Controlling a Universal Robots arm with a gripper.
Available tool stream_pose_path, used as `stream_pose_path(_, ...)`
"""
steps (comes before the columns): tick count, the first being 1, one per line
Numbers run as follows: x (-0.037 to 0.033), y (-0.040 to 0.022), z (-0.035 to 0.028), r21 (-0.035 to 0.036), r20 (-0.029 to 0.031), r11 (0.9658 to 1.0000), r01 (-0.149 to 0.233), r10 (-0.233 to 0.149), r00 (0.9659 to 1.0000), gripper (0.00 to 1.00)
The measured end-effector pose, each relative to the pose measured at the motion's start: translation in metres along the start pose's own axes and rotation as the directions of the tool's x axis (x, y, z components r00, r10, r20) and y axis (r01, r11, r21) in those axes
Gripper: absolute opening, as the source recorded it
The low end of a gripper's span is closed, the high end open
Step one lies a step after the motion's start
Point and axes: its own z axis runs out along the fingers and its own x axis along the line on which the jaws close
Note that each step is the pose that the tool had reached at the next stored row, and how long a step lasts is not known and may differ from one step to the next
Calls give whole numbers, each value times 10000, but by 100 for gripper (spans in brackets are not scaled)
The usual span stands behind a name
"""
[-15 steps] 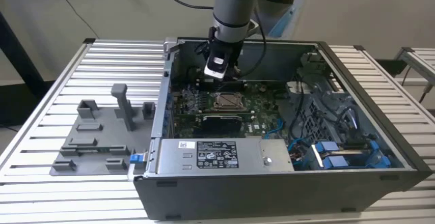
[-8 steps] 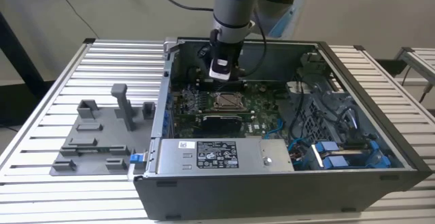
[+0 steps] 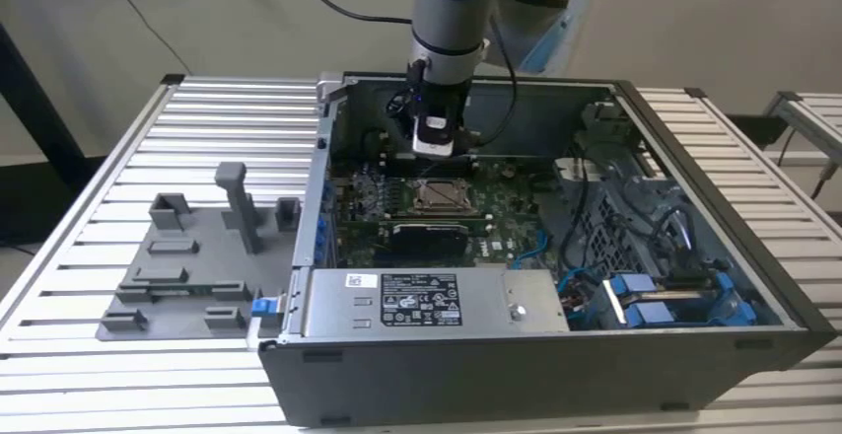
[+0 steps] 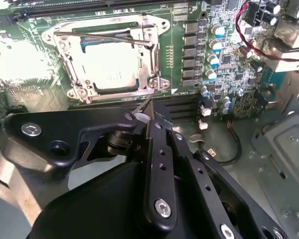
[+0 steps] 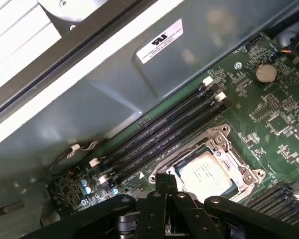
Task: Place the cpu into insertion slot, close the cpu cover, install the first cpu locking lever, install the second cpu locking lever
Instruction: 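Install the first cpu locking lever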
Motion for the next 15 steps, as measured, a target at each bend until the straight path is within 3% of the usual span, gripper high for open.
stream_pose_path(3, 0, 0, 0, 12, -12, 10000, 75, -75, 10000, 11)
stream_pose_path(6, 1, 0, 0, 71, -74, 9985, 549, -549, 9985, 11)
stream_pose_path(8, 1, -1, -1, 75, -64, 9964, 848, -848, 9964, 11)
stream_pose_path(10, 0, 0, 0, 25, 27, 9940, 1098, -1098, 9940, 11)
stream_pose_path(15, 0, 0, 0, -138, 343, 9867, 1622, -1617, 9862, 11)
